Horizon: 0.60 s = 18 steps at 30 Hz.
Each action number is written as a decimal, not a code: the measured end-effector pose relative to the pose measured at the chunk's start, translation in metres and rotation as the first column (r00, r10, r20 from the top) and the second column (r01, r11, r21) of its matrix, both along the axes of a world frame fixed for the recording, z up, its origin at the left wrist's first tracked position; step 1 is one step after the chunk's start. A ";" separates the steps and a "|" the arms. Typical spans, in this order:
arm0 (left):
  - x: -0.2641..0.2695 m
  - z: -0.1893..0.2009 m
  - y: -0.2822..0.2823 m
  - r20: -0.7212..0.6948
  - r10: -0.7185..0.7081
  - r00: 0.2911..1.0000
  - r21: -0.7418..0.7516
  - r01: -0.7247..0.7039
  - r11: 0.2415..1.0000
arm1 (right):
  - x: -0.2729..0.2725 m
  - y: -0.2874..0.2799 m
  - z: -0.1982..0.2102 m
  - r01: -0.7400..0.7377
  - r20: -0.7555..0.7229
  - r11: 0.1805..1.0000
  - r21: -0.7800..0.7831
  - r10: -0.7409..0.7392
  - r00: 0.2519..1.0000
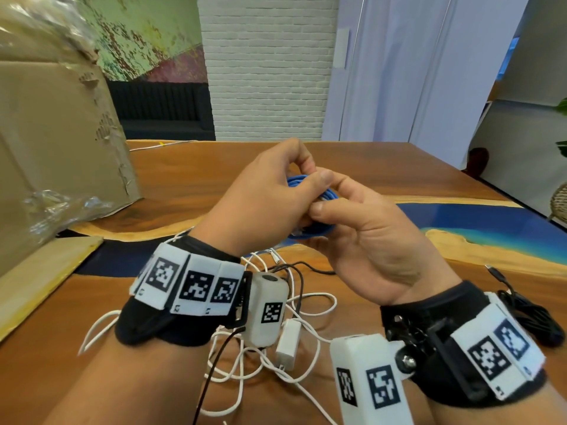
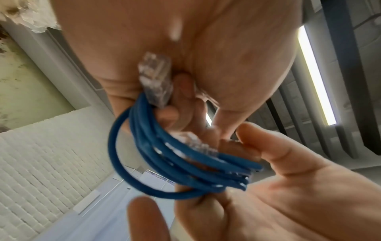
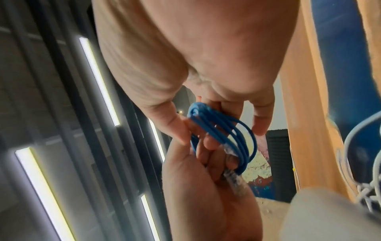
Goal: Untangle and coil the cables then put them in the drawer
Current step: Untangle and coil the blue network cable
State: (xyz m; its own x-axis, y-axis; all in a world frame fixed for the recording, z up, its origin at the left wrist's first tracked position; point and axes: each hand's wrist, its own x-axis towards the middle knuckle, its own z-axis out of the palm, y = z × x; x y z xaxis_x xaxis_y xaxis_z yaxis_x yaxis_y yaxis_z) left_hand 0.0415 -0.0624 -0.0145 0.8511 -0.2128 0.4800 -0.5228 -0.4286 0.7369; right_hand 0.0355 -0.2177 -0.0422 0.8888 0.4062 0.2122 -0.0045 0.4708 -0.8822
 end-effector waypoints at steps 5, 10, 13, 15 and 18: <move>0.001 0.004 0.011 0.021 0.053 0.998 0.011 -0.053 0.999 | -0.002 -0.001 0.003 0.108 0.095 0.986 -0.127 -0.096 0.991; 0.000 0.003 0.011 0.018 0.025 1.000 0.006 -0.025 1.000 | -0.005 -0.003 0.006 0.100 0.139 0.987 -0.127 -0.082 0.987; 0.003 0.002 0.012 -0.010 0.010 1.000 0.001 -0.010 1.000 | -0.005 -0.003 0.007 0.108 0.118 0.986 -0.125 -0.093 0.989; 0.005 0.000 0.011 -0.017 0.023 1.000 0.012 -0.023 1.000 | -0.005 -0.003 0.008 0.188 0.167 0.956 -0.226 -0.152 0.974; 0.007 -0.002 0.010 -0.005 0.071 0.997 0.016 -0.071 0.997 | -0.007 -0.001 0.007 0.268 0.268 0.897 -0.352 -0.178 0.947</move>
